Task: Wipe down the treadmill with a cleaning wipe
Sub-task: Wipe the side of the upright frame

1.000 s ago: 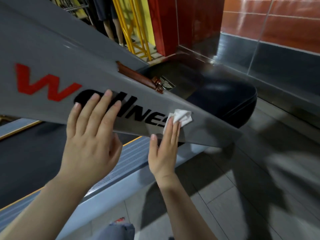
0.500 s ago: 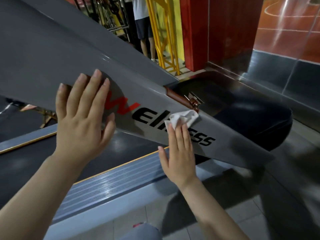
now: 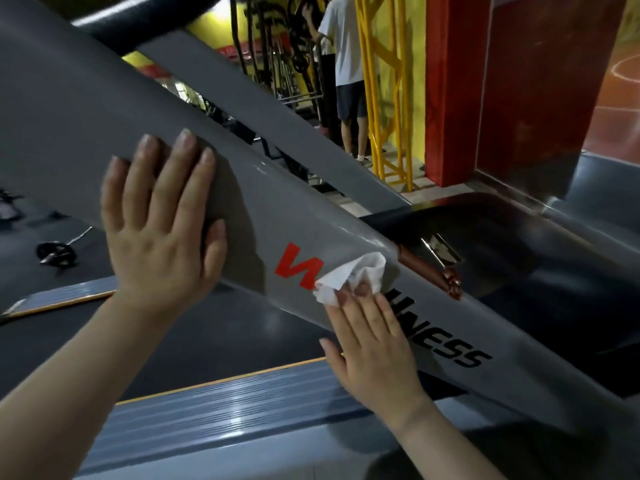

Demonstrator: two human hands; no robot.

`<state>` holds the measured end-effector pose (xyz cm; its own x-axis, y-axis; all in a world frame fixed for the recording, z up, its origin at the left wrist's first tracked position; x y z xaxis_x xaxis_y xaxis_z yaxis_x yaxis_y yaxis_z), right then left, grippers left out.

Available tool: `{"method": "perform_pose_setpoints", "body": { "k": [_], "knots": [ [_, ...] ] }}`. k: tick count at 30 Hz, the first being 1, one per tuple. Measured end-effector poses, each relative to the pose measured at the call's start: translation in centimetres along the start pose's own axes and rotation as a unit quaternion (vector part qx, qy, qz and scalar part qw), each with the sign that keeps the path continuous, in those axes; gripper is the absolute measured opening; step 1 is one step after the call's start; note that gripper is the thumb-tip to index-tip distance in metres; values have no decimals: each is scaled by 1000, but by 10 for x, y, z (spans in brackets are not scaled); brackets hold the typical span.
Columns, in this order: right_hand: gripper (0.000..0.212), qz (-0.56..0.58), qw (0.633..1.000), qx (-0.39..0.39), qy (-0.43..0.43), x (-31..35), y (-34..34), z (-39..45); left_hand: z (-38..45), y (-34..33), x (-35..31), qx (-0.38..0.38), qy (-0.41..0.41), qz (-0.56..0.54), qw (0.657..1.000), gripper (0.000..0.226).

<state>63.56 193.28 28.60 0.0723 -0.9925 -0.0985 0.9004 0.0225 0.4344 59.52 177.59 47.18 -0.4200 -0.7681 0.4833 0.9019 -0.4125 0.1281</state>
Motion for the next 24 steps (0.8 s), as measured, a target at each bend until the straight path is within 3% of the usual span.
{"method": "perform_pose_setpoints", "body": {
  "k": [7,15,20,24],
  "knots": [
    [64,40,994,-72,69,45,10,69,5,3,0,-2,-5,28,1000,56],
    [70,-33,982,-25,184,9,1,16,3,4,1,-14,-5,33,999,57],
    [59,26,989,-86,119,39,24,93,4,1,2,-14,-21,40,999,61],
    [68,23,999,-49,0,25,19,65,5,3,2,-7,-20,13,1000,60]
  ]
}}
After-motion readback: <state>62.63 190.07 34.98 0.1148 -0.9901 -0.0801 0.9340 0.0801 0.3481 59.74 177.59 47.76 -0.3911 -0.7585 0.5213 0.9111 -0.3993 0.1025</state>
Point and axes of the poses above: each hand's wrist, its own z-axis towards the middle knuckle, its own y-axis out of the back of the hand, x = y × z, the point moved 8 cm from there along z, towards the middle knuckle, and after that the axes turned 4 degrees about -x, right-handed, at the moved point
